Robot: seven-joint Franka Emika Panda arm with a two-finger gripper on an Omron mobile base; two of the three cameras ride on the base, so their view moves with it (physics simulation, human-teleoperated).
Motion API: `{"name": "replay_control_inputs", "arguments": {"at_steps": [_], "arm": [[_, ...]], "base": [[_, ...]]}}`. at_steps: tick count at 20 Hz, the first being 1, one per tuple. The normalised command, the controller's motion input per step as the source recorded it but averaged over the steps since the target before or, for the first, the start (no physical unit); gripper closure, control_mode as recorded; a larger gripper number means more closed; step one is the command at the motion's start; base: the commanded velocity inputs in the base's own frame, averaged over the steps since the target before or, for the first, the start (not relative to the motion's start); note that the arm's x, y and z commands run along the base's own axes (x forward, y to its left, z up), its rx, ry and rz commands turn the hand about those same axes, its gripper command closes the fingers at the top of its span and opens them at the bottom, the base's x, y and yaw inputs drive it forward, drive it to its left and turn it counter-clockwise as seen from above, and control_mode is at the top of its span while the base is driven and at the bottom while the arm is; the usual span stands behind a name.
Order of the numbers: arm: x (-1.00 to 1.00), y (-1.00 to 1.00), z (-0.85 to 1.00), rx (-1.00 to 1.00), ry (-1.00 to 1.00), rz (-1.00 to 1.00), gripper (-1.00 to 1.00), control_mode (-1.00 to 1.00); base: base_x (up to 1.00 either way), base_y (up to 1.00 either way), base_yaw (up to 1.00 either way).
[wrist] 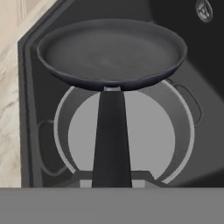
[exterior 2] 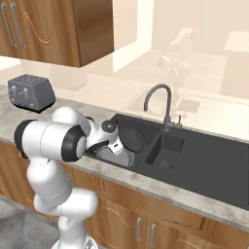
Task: Move the pot and pan from the stove into the sink.
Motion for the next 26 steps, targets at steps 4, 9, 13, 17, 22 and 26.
{"name": "replay_control_inputs", "arguments": {"at_steps": [4,9,13,17,22,26], "arm": [[0.02,0.00,0.00,0.00,0.00,0.00,-1.00,-1.00],[0.20,0.02,0.07,0.00,0.03,-0.01,-1.00,-1.00],[0.27,0.08,0.73,0.00,0.01,0.00,-1.00,-1.00],[0.14,0.08,1.00,-0.01,0.00,0.01,-1.00,-1.00],[-0.05,0.03,1.00,-0.03,0.01,0.01,-1.00,-1.00],[-0.29,0.01,1.00,-0.06,0.08,0.01,-1.00,-1.00]], "base": [[0.00,0.00,0.00],[0.00,0.00,0.00],[0.00,0.00,0.00],[0.00,0.00,0.00],[0.00,0.00,0.00],[0.00,0.00,0.00]]}}
